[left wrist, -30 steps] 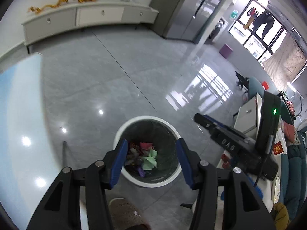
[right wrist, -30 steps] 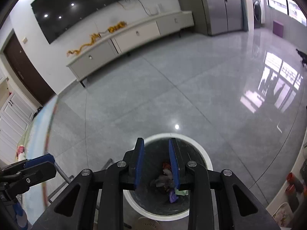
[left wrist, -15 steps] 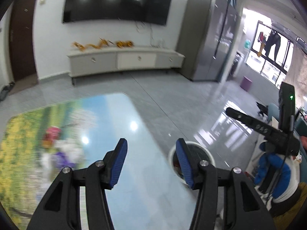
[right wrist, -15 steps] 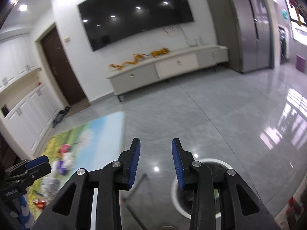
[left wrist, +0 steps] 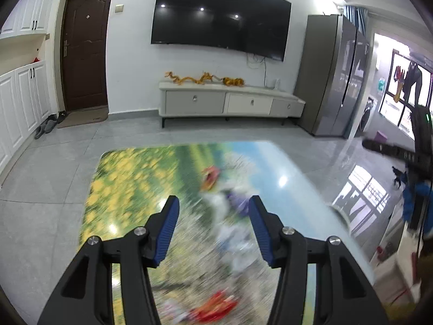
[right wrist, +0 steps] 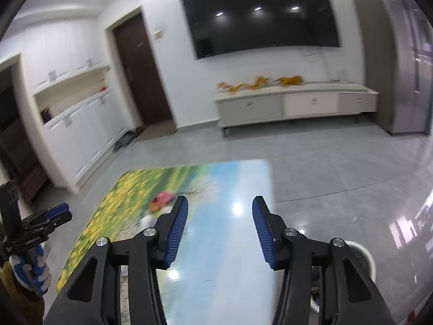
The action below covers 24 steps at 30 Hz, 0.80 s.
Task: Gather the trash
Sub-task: 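Move both open tools back toward the table, then grasp red chip bag with left tool while right tool grasps white plastic bag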
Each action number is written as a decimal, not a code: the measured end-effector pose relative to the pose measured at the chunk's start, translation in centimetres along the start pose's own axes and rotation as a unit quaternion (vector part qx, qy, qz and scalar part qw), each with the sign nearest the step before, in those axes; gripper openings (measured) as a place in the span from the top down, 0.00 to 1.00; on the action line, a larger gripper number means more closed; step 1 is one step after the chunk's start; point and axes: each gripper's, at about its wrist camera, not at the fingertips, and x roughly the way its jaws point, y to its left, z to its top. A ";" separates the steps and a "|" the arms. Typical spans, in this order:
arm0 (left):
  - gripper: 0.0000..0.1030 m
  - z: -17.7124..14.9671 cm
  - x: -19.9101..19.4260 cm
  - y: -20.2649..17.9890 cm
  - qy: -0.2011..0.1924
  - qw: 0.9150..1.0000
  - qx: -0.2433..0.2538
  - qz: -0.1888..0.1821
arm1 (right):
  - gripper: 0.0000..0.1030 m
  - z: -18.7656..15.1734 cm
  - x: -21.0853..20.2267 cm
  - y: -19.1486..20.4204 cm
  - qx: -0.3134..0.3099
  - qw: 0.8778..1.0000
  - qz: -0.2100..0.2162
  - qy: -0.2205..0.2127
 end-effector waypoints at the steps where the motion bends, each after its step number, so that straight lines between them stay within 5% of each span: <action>1: 0.50 -0.8 -0.1 0.6 0.006 1.000 0.004 -0.002 | 0.46 -0.2 0.6 0.9 -0.007 1.000 0.007 0.010; 10: 0.50 -7.2 1.0 4.6 0.068 0.996 0.007 -0.058 | 0.38 -3.3 7.9 9.3 -0.052 0.991 0.063 0.105; 16: 0.42 -8.7 1.8 2.7 0.093 0.989 0.048 -0.103 | 0.26 -6.2 12.5 13.7 -0.084 0.977 0.089 0.177; 24: 0.41 -10.3 3.8 1.8 0.127 0.979 0.074 -0.138 | 0.26 -8.2 15.5 15.2 -0.091 0.964 0.101 0.229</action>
